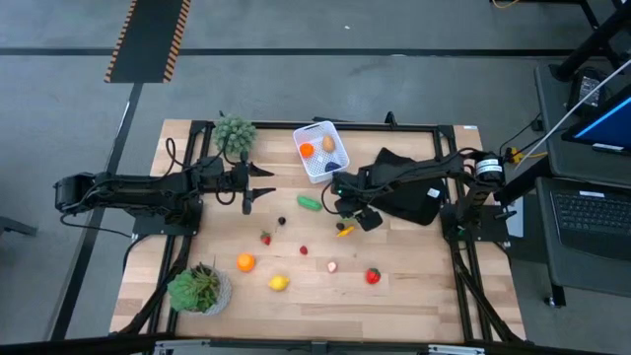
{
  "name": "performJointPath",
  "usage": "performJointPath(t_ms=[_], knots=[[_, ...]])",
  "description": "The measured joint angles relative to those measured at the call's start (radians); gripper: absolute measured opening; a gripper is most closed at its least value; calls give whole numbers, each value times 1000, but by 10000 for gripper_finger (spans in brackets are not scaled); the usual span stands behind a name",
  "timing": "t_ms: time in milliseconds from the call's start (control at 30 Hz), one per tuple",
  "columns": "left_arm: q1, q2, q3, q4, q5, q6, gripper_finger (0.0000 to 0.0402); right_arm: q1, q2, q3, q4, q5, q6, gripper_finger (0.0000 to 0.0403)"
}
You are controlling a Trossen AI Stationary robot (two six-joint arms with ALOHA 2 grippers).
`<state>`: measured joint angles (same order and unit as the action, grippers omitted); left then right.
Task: Pick and placing Produce into tupperware
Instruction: Put the starfruit into the basket
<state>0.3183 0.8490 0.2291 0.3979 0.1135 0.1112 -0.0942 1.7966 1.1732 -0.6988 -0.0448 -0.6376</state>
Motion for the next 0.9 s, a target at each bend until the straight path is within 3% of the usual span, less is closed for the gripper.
performJointPath(t_ms=[900], knots=[[0,0,0,-17,-2,-3,206,-7,115,2,26,22,5,271]])
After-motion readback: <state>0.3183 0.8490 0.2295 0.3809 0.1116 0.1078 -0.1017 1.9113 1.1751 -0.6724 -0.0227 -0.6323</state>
